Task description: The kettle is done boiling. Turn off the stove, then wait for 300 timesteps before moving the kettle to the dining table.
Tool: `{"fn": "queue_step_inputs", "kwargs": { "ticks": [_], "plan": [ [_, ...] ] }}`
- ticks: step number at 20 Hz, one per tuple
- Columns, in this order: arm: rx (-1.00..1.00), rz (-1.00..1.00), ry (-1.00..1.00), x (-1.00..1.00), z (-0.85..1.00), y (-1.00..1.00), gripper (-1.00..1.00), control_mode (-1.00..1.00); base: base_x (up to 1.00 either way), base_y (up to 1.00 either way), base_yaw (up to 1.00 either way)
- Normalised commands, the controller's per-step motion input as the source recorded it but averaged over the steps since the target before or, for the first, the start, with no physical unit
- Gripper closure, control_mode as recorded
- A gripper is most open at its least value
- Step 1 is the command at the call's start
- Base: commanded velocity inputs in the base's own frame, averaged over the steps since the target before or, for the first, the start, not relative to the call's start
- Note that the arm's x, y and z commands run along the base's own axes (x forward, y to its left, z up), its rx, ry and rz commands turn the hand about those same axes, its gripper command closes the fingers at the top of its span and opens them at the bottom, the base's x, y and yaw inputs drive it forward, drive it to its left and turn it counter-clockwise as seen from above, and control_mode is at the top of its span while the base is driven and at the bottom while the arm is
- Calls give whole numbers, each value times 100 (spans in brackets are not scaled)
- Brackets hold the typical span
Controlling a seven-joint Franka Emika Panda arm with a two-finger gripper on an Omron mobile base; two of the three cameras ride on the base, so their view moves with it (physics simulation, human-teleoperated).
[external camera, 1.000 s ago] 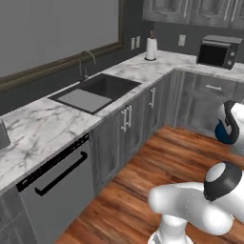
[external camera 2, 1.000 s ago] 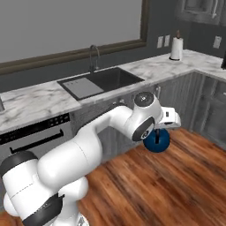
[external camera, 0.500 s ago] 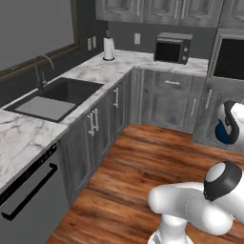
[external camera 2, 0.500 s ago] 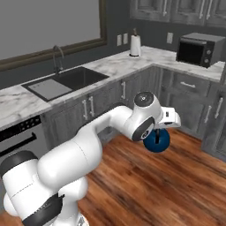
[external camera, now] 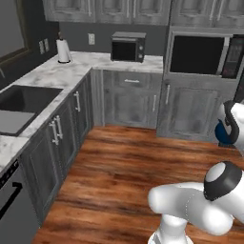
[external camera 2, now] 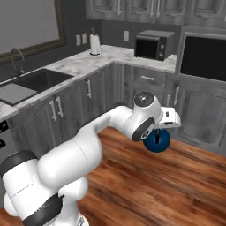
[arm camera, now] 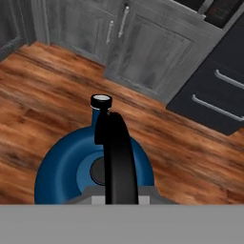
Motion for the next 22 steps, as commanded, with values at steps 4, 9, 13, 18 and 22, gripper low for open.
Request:
{"fn": "queue_step_inputs", "kwargs": {
  "ticks": [4, 9, 13, 18, 22],
  "plan": [
    [0, 0, 0, 0, 0, 0, 100, 100, -1, -32, -39],
    [0, 0, 0, 0, 0, 0, 100, 100, -1, -31, -39],
    [0, 0, 0, 0, 0, 0, 100, 100, 0, -24, -40],
    [0, 0, 0, 0, 0, 0, 100, 100, 0, -19, -40],
    [0, 0, 0, 0, 0, 0, 100, 100, 0, -10, -39]
  ]
}}
